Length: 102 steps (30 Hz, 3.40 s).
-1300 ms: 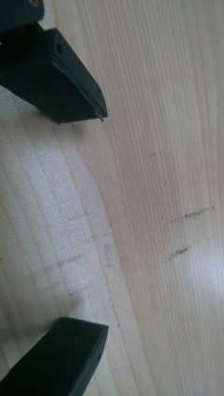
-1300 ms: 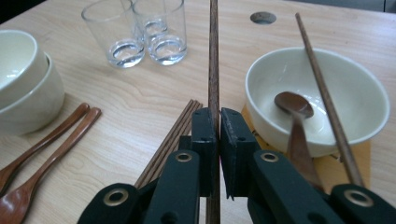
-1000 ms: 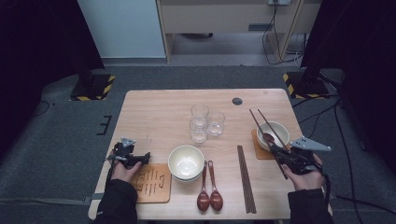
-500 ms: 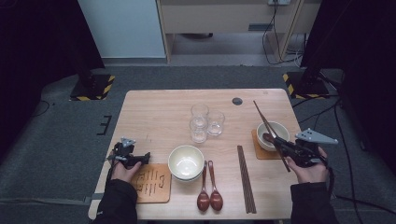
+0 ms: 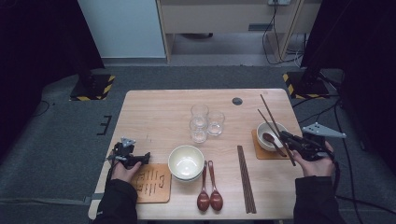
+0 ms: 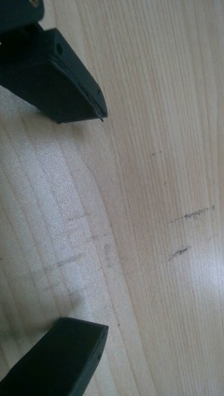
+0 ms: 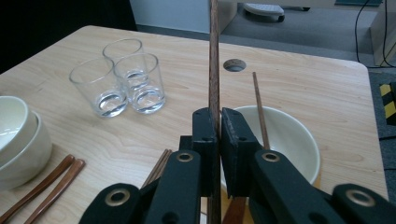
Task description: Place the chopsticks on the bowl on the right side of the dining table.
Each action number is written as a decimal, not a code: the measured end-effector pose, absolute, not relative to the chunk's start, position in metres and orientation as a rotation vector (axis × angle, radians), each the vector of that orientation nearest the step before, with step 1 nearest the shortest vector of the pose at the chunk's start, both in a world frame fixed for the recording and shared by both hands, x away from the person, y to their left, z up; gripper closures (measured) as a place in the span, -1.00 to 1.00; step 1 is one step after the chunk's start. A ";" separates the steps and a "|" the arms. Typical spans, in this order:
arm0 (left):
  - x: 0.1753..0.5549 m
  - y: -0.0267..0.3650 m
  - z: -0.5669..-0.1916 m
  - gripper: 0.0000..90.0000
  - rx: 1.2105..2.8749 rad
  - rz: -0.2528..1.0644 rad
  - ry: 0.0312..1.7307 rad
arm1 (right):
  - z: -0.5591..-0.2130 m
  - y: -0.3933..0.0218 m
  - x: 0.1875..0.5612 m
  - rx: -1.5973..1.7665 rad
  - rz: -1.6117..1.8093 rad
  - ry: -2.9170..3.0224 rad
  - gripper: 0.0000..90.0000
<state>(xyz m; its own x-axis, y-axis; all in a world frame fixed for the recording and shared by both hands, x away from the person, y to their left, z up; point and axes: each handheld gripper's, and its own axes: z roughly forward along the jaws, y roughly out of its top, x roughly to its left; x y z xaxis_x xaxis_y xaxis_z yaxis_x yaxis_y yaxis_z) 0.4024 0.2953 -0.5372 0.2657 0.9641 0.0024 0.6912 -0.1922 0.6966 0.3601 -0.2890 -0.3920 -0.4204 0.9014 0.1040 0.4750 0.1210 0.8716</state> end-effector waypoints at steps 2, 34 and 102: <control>0.402 0.295 -0.537 -1.00 1.959 0.607 1.491 | -0.393 -0.292 0.363 1.336 1.238 1.947 0.89; 0.402 0.295 -0.537 -1.00 1.959 0.607 1.491 | -0.429 -0.329 0.407 1.431 1.139 1.963 0.89; 0.402 0.295 -0.537 -1.00 1.959 0.608 1.491 | -0.465 -0.319 0.432 1.372 1.080 2.104 0.51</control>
<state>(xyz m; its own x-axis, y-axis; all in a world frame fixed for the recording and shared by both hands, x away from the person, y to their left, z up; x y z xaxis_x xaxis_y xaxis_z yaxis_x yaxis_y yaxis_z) 0.4024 0.2953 -0.5372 0.2658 0.9640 0.0025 0.6910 -0.1923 0.6968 0.4323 -0.3195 -0.4645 -0.4349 0.8973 0.0756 0.5842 0.2172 0.7820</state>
